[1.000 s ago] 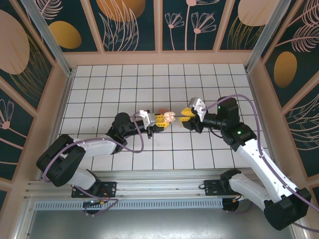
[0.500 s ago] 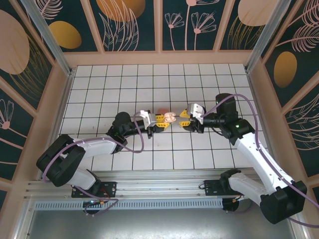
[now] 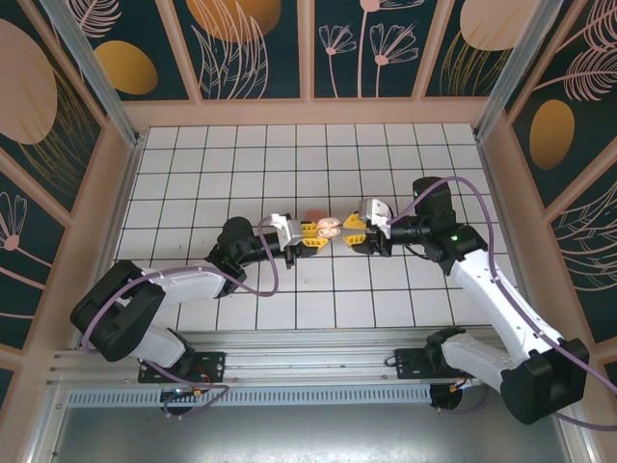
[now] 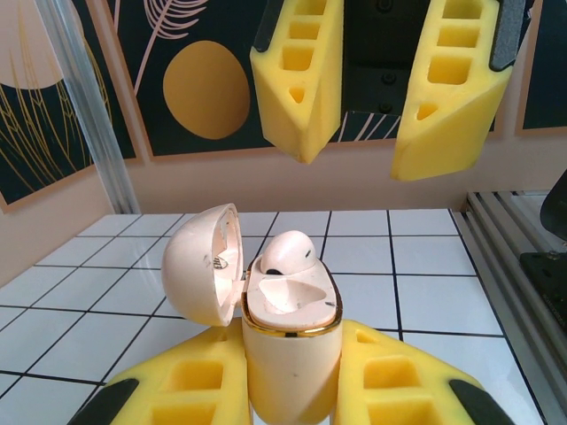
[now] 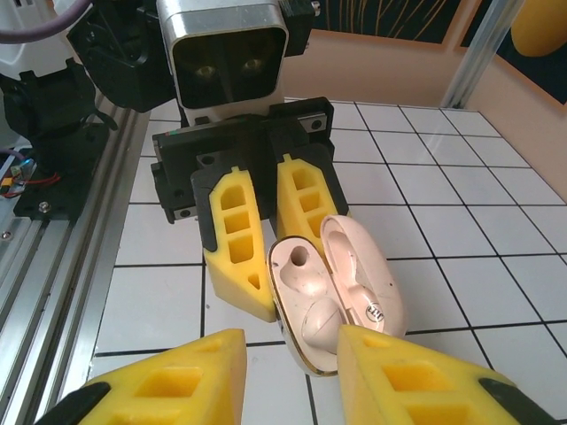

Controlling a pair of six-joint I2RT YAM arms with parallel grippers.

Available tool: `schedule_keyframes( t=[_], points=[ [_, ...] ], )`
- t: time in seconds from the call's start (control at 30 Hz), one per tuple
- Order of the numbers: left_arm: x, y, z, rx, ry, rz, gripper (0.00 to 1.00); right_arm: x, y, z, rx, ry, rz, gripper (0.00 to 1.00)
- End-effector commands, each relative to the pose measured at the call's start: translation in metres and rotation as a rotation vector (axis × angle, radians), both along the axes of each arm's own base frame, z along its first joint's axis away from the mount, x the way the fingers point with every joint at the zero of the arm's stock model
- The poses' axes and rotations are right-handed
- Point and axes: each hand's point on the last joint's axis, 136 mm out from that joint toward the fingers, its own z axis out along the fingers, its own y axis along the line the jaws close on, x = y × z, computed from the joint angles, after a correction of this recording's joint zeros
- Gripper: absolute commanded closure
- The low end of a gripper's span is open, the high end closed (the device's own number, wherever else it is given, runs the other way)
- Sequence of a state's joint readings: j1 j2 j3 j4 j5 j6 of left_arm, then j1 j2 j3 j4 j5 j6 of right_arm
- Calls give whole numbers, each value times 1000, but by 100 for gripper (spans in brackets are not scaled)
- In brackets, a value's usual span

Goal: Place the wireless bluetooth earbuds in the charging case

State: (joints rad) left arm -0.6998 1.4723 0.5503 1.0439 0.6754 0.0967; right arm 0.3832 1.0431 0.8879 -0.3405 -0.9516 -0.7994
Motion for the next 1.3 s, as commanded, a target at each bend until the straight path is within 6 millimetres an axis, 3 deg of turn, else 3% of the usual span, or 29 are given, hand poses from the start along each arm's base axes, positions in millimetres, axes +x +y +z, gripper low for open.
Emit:
schedule_keyframes(
  t=[0.0, 0.13, 0.4, 0.6, 0.77, 0.93, 1.27],
  points=[
    [-2, 0, 26, -57, -63, -8, 90, 1, 3, 8, -5, -34, 15, 67],
    [5, 9, 28, -112, -30, 65, 90, 10, 2, 5, -16, 49, -52, 67],
    [22, 32, -1, -199, 145, 144, 91, 46, -12, -17, 11, 390, -405, 66],
    [32, 52, -21, -255, 259, 246, 91, 77, -24, -55, 19, 747, -707, 67],
    [34, 58, -29, -263, 328, 280, 91, 103, -33, -104, -90, 963, -947, 68],
    [34, 66, -29, -251, 306, 326, 91, 116, -32, -146, -250, 1014, -1058, 68],
    [33, 73, -31, -145, 266, 388, 91, 127, -7, -208, -463, 1055, -1078, 66]
  ],
)
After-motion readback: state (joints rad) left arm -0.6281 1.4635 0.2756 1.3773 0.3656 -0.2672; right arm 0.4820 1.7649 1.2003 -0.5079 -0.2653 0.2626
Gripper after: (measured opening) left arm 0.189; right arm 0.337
